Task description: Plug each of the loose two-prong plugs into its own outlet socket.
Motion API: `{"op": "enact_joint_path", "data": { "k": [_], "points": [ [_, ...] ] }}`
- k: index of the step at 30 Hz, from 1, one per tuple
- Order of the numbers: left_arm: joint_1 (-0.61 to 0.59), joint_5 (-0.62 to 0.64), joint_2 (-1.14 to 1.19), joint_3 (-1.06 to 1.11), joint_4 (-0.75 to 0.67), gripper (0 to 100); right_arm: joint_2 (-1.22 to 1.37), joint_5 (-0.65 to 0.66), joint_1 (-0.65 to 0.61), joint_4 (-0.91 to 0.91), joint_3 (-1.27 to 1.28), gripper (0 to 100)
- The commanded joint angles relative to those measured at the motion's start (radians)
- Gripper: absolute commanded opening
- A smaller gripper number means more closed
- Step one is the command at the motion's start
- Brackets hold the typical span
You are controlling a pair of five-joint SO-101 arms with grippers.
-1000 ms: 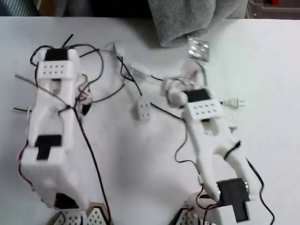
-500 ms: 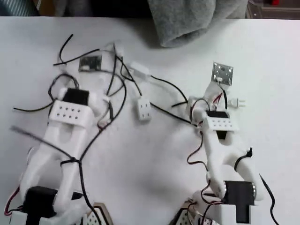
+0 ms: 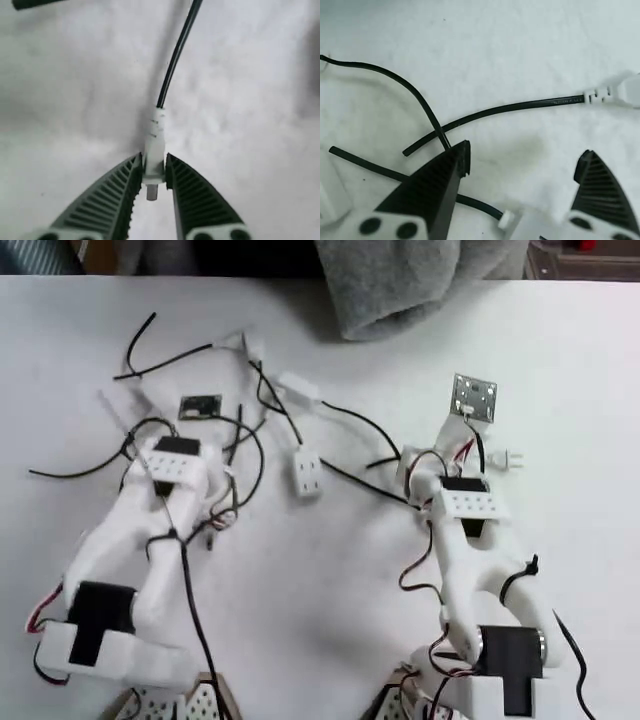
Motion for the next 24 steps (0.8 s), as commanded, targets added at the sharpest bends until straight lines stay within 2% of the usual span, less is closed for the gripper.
{"op": "enact_joint_path", "data": {
  "k": [1, 17, 22, 24],
  "points": [
    [-0.013, -0.008, 0.058, -0.041, -0.02, 3, -0.039, 0.009, 0.005, -0.016, -0.005, 32.7],
    [-0.038, -0.008, 0.085, -0.051, -0.017, 3, -0.039, 0.011, -0.012, -0.022, 0.008, 32.7],
    [-0.038, -0.008, 0.087, -0.051, 0.002, 14, -0.039, 0.011, -0.012, -0.022, 0.009, 32.7],
    [-0.038, -0.008, 0.087, -0.051, 0.003, 15, -0.039, 0.011, -0.012, -0.022, 0.009, 32.7]
  ]
}}
